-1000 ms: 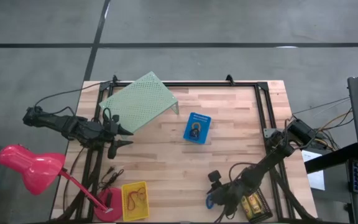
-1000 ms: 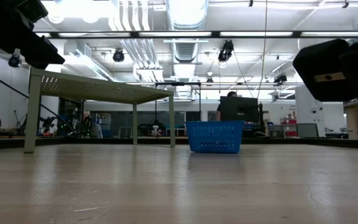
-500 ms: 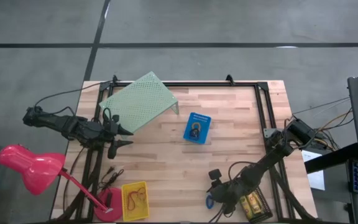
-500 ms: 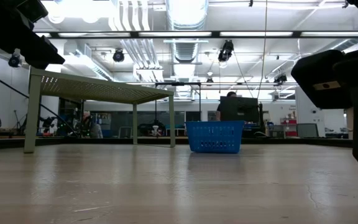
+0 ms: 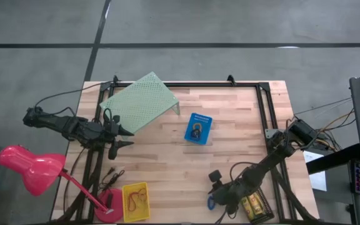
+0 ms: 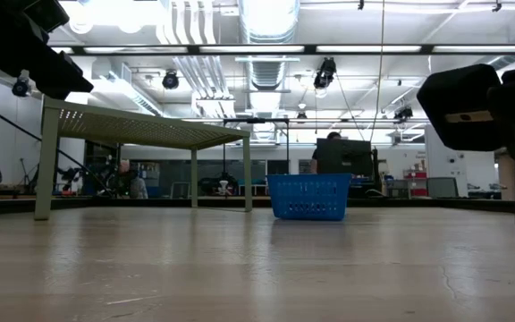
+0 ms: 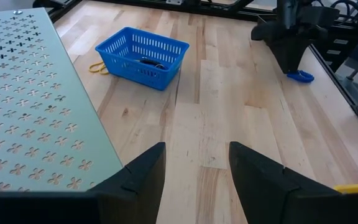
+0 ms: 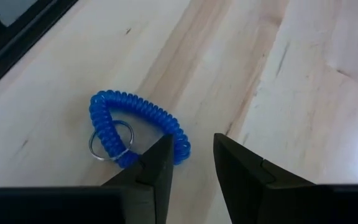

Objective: Pick & Place Office Desk Supplies
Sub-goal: Put the blue spring keychain into the blue basket, then put the blue basket on the shelf

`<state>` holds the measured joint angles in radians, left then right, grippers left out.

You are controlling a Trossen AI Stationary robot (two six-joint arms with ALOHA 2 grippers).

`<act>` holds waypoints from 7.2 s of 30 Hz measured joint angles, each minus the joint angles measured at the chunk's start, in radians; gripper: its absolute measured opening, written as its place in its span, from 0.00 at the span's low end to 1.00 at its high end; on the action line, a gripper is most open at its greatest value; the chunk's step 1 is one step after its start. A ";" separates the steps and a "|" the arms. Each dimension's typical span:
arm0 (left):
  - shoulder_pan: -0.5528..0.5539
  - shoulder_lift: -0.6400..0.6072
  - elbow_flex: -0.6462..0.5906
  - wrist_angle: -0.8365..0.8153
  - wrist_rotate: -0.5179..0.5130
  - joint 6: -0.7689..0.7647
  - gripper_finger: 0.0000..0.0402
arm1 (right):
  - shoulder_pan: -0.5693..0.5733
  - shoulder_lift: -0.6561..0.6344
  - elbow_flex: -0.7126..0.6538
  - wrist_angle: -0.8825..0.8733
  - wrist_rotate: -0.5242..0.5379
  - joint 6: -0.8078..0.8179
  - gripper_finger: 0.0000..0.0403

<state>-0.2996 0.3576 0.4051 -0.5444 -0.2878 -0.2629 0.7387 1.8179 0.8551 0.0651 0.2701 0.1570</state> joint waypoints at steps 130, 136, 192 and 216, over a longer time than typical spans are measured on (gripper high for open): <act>0.000 0.006 0.000 -0.003 0.000 0.000 0.46 | -0.894 -0.189 -0.014 -0.188 -0.247 0.469 0.07; 0.000 0.006 0.000 -0.006 0.000 0.000 0.46 | -0.894 -0.178 -0.014 -0.188 -0.247 0.468 0.07; 0.000 0.007 0.000 -0.007 0.000 0.000 0.46 | -0.866 -0.425 0.019 0.101 -0.269 0.206 0.25; 0.000 0.006 0.000 -0.007 0.000 0.000 0.46 | -0.837 -0.745 -0.006 0.029 -0.167 -0.064 0.02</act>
<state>-0.2996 0.3639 0.4051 -0.5510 -0.2878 -0.2626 -0.0978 1.0733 0.8486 0.0938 0.1035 0.0934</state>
